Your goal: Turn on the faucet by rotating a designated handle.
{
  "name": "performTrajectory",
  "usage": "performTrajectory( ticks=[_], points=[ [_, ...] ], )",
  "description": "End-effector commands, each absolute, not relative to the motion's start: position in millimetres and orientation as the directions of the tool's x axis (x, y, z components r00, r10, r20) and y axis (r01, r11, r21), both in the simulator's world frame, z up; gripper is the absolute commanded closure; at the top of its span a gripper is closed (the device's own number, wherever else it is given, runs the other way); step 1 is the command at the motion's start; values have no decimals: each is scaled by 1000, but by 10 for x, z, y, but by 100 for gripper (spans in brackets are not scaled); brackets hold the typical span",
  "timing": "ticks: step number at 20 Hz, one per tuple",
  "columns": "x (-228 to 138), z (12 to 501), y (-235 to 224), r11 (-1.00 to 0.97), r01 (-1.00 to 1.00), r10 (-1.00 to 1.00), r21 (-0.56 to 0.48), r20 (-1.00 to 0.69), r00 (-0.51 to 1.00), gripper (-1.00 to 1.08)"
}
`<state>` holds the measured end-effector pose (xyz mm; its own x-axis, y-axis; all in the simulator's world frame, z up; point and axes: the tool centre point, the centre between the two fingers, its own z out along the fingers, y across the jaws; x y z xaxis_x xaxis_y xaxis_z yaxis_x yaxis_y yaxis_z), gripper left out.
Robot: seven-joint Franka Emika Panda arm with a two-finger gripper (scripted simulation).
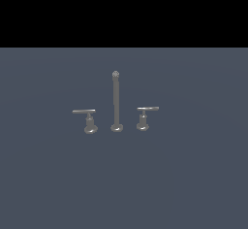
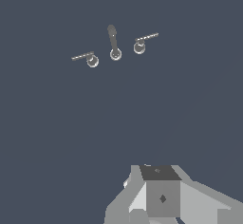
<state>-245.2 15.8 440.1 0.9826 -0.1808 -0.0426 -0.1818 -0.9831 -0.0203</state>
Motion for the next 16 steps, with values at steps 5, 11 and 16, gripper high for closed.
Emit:
performTrajectory(
  ticks=[5,11,16],
  points=[
    [-2342,4072,422,-953,-301,-300,-17,-41,953,108],
    [-2194,3740,674,-909,-416,-416,-13,-39,909,108],
    [-2044,3461,871,-862,-507,-507,-12,-37,861,108]
  ],
)
